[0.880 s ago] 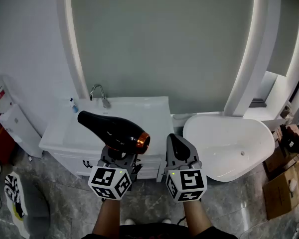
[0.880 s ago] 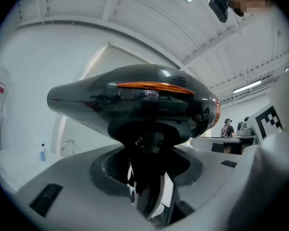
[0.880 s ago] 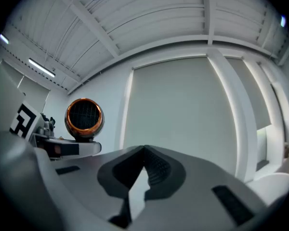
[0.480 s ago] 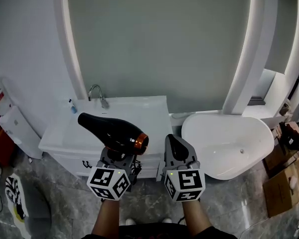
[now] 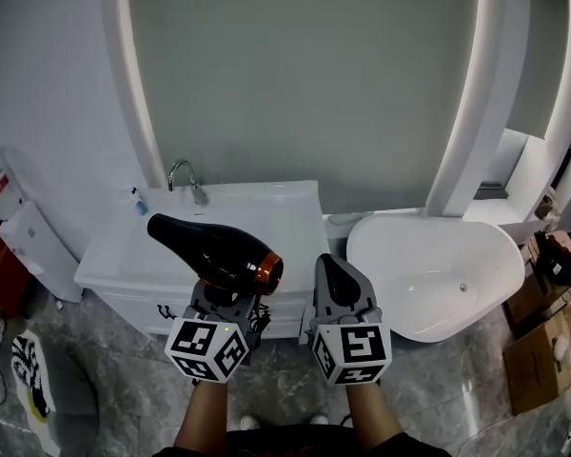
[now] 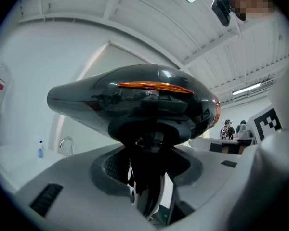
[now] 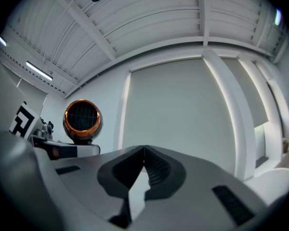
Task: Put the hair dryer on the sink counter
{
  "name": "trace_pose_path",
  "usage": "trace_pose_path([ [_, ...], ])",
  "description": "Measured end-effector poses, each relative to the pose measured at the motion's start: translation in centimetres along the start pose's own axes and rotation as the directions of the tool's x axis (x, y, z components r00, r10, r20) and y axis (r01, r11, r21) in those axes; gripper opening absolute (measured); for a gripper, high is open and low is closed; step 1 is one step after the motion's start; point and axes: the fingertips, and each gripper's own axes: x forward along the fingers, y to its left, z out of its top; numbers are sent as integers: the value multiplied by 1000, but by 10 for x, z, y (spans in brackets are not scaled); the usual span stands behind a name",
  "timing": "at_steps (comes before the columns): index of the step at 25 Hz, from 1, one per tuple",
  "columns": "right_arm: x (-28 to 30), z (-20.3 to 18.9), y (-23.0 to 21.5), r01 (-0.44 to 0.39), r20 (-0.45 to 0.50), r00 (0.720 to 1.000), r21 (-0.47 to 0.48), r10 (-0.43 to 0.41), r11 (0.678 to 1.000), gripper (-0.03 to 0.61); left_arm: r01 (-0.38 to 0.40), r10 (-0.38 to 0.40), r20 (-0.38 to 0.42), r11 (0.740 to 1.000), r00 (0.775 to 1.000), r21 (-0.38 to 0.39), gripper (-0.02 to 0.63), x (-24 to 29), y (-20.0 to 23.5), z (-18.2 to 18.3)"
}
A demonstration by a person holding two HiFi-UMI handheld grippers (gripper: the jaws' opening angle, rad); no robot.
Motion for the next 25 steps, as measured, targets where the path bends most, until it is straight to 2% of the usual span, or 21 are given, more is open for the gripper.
trace_pose_path([
  [8, -9, -2, -21, -12, 7, 1000, 12, 12, 1000, 21, -16, 16, -9, 1000, 1000, 24, 191, 9, -20, -4],
  [19, -13, -3, -60, -77, 17, 997, 22, 77, 997, 21, -73, 73, -1, 996, 997, 51, 192, 31, -54, -11],
  [25, -8, -8, -70, -102, 10, 995, 38, 102, 994, 21, -91, 91, -13, 994, 996, 55, 191, 43, -57, -12],
])
